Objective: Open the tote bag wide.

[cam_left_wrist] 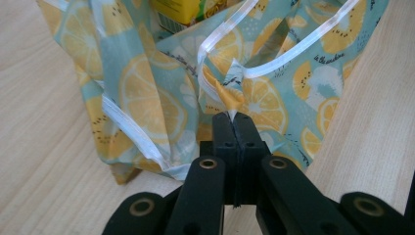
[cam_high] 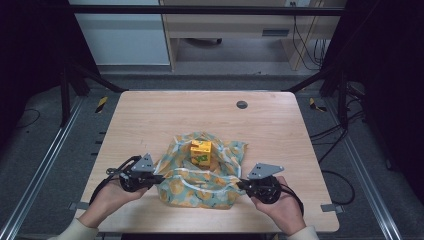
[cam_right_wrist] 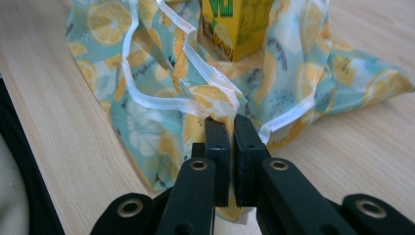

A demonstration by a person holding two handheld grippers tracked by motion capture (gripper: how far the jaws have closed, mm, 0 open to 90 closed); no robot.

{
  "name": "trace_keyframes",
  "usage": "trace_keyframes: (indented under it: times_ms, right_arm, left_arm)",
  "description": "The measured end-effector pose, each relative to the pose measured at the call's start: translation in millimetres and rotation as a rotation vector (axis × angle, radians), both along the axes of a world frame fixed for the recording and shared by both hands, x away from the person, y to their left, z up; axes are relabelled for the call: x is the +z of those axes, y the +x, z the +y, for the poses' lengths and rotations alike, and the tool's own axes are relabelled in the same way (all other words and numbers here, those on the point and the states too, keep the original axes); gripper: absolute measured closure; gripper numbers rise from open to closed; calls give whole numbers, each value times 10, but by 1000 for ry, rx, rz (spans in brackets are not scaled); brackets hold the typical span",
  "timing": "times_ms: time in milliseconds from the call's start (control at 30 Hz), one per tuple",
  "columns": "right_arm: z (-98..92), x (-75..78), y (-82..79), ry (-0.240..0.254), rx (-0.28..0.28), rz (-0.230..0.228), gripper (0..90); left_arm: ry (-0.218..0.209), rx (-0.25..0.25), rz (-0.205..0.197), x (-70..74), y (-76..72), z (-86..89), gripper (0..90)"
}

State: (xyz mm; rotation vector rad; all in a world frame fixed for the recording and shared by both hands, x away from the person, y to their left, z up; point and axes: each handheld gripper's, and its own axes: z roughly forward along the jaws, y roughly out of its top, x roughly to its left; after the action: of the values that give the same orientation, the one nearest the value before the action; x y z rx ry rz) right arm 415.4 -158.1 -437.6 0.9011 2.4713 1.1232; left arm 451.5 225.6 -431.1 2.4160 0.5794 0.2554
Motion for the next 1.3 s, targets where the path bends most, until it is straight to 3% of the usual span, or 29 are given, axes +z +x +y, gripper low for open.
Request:
trace_keyframes:
  times_ms: [100,167,200,267,300,333,600,700,800,1000,1033,1067,1167,1300]
  right_arm:
    - [5,-43,13,-13,-5,16,854]
    - [10,-43,28,-5,-3,19,793]
    - [21,-13,34,-4,3,14,697]
    - [25,0,36,-3,3,8,658]
    - [30,49,42,0,5,5,565]
    - [33,79,48,2,0,3,531]
    - [105,312,171,11,9,-24,448]
    - [191,351,340,1,-15,-32,464]
    - [282,294,529,-19,-33,-26,482]
    - [420,140,861,-23,-55,32,472]
    - [457,110,914,-29,-53,52,498]
    - [491,84,980,-55,-50,61,660]
    - [489,111,1063,-46,-58,50,842]
    - [457,216,1178,-28,-102,20,893]
  left_arm:
    - [2,-2,6,-41,-16,-19,900]
    - [8,-14,8,-55,-19,-29,900]
    - [9,-14,7,-64,-26,-41,900]
    - [15,-24,13,-74,-31,-54,900]
    - [19,-26,12,-83,-32,-62,900]
    - [19,-26,12,-83,-32,-62,900]
    - [41,-36,23,-156,-34,-81,900]
    - [38,-30,25,-185,-23,-71,898]
    - [35,-25,22,-216,-10,-64,898]
    - [21,-15,23,-280,17,-43,897]
    - [21,-17,23,-289,22,-42,897]
    - [19,-17,24,-297,29,-43,898]
    - [19,-19,13,-282,63,-63,898]
    - [1,-3,-18,-195,108,-90,898]
